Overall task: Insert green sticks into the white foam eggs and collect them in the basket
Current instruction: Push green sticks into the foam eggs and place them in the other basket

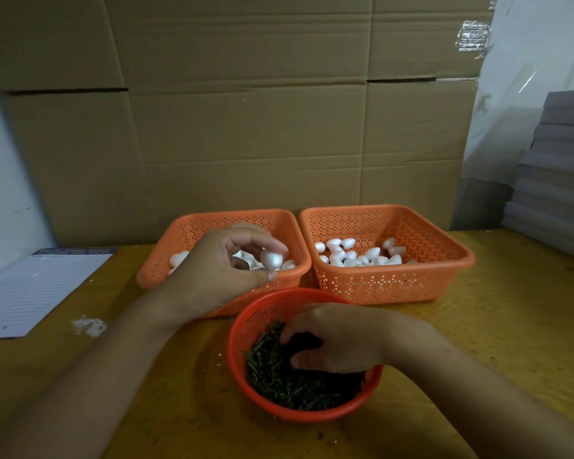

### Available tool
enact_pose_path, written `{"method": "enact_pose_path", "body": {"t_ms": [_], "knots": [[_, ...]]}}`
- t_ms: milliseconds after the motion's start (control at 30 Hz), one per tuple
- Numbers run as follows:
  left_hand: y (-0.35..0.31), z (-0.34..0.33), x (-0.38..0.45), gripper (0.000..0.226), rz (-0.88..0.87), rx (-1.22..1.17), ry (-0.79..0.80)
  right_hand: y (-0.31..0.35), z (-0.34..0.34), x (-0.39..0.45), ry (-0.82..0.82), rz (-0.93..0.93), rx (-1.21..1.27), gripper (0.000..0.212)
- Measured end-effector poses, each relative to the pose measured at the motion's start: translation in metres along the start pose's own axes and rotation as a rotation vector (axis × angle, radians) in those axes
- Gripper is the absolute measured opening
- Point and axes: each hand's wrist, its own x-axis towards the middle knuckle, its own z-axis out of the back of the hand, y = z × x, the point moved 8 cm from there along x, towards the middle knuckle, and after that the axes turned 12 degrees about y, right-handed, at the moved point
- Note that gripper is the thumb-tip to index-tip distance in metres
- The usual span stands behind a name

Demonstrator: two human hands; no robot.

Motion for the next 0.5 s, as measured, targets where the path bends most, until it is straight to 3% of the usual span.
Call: {"method": "enact_pose_path", "body": {"t_ms": [333, 500], "knots": [[0.002, -0.005, -0.001, 0.039, 0.014, -0.001, 0.022, 0.000, 0.000, 0.001, 0.004, -0.006, 0.005, 0.042], [0.014, -0.003, -0.002, 0.038, 0.081, -0.122, 0.003, 0.000, 0.000, 0.000, -0.001, -0.004, 0.008, 0.041]]}}
